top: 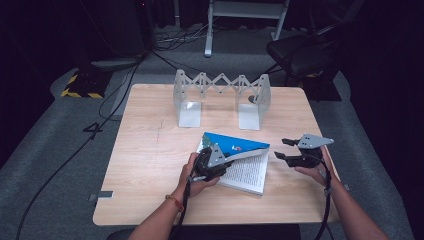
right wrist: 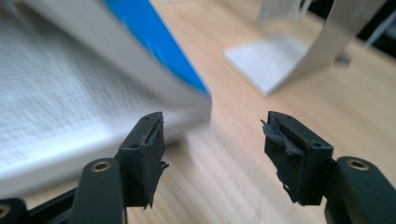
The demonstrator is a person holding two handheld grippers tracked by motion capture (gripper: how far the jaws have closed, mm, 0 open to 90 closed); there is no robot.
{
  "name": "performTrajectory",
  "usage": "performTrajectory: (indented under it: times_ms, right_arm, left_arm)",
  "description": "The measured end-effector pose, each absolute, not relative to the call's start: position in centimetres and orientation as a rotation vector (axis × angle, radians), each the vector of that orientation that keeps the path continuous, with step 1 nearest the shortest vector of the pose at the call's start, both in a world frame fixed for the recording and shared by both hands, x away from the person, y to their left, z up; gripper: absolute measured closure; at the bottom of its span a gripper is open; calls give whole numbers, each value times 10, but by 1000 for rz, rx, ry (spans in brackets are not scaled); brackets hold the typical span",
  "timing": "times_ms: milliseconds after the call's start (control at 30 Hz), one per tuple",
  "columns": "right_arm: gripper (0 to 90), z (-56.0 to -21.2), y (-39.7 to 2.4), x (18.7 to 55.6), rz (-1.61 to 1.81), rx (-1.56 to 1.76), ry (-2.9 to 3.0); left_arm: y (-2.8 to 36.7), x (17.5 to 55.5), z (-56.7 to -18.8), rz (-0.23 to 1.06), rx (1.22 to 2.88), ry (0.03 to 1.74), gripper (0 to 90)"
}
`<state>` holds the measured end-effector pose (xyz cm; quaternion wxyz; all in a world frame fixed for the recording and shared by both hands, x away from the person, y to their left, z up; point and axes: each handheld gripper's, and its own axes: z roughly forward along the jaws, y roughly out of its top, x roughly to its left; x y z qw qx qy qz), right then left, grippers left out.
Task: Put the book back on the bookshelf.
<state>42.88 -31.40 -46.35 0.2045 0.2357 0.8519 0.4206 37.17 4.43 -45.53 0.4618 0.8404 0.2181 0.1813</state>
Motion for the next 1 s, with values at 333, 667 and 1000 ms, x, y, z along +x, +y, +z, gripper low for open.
performTrajectory:
  times_ms: [333, 667, 1000]
  right_arm:
    - [380, -503, -293, 439, 1168, 650, 2523]
    - [507, -468, -292, 426, 1442, 592, 2358]
    - [507, -431, -272, 415, 1532, 530, 2270]
  left_arm:
    - [51, 374, -453, 402, 2032, 548, 708]
    - [71, 380, -440, 307, 1922, 558, 709]
    - [92, 374, -430, 292, 1839, 583, 710]
